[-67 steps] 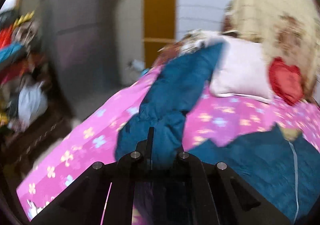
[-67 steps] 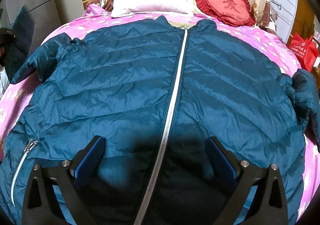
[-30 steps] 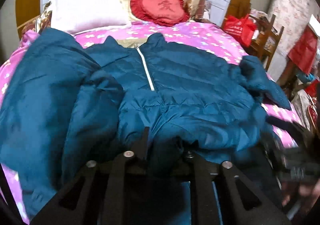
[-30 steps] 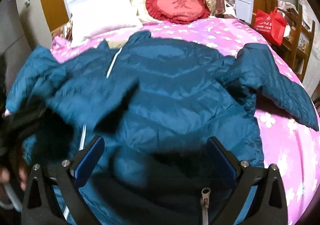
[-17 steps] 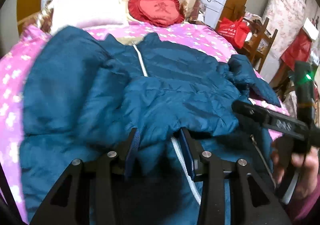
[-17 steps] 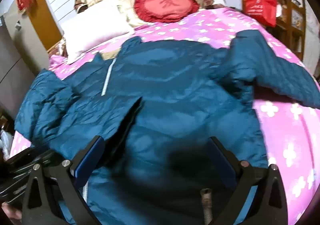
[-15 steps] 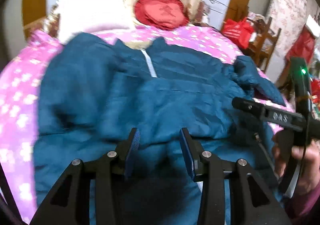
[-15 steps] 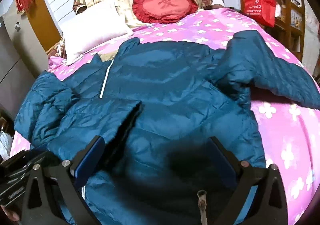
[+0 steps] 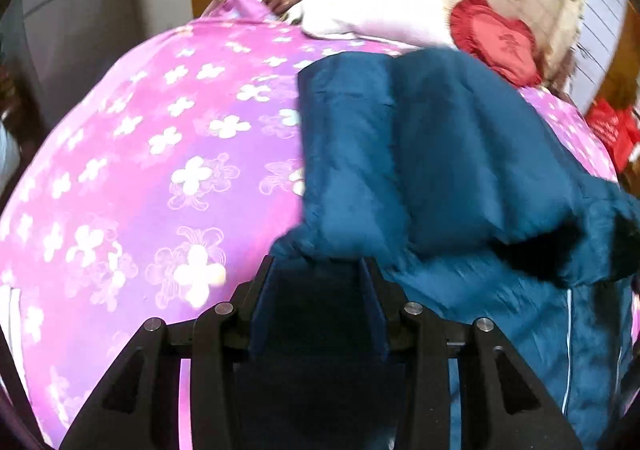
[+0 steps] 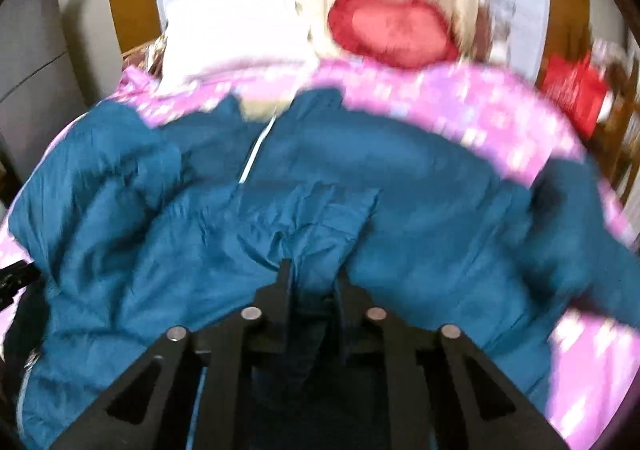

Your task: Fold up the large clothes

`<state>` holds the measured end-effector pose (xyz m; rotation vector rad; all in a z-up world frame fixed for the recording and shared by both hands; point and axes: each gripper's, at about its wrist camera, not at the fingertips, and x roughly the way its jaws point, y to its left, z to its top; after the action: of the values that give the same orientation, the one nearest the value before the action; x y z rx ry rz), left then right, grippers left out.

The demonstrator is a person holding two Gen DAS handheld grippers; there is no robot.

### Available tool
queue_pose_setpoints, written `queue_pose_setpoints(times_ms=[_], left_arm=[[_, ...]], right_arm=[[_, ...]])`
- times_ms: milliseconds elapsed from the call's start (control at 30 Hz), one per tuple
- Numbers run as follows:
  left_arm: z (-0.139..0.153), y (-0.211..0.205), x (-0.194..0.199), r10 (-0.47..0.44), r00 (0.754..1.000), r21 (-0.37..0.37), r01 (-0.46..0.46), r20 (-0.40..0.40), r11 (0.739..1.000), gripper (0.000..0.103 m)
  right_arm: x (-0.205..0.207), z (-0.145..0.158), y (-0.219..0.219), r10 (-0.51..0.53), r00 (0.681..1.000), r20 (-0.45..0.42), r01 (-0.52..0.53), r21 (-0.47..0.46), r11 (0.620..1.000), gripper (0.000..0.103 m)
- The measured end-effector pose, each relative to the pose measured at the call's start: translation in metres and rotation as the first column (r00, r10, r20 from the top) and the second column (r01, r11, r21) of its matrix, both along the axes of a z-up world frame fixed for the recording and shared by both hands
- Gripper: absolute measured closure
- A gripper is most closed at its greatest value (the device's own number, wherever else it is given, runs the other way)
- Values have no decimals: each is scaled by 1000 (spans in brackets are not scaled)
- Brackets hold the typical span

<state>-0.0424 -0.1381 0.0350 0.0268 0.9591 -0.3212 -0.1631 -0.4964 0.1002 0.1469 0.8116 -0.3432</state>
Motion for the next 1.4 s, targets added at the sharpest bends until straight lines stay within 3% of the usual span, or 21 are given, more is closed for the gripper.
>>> queue_pose_setpoints(times_ms=[133,300,400,467,500,600,700,800,900,1000,1100,1300,1400], left_arm=[[-6,-6,7,-4,1000,8,4,-7,1000,80],[0,-18,0,-27,999,46,27,17,999,81],[16,-17,-6,-50,997,17,49,63,999,80],[26,-18,-11,-54,993,21,52,105,998,80],[32,-23,-11,-56,990,24,54,126,998,80],[35,-36,0,-52,990,23,49,131,999,80],[29,-48,14,-27,992,21,25,125,999,80],[15,-57,28,9,994,52,-15,109,999,80],[2,-60,34,16,996,66,-22,83,998,77],[-2,-63,32,5,996,64,-11,86,998,75],[-3,-65,30,5,996,78,-13,94,997,75],[-4,-65,28,12,995,72,-19,103,997,75],[-1,-65,25,12,994,85,-21,111,996,75]], right_arm=[[18,14,-29,-99,995,16,100,-167,981,88],[31,-21,-80,-216,971,-105,202,-132,970,88],[27,-33,-91,-199,972,-123,190,-81,978,71],[14,-19,-92,-212,974,-81,207,-72,976,42],[3,-10,-92,-219,975,-43,215,-66,974,39],[-7,16,-85,-203,979,37,205,-58,977,38],[11,20,-73,-95,995,26,94,22,995,38],[44,7,-60,-11,1000,6,11,90,996,39],[65,-10,-46,22,1000,-17,-21,58,998,39],[88,-42,-50,-4,994,-108,7,25,1000,38],[95,-44,-51,-8,995,-103,9,6,1000,38],[52,-23,-55,-27,999,-37,31,89,996,37],[39,-40,-59,-51,994,-95,56,53,997,35]])
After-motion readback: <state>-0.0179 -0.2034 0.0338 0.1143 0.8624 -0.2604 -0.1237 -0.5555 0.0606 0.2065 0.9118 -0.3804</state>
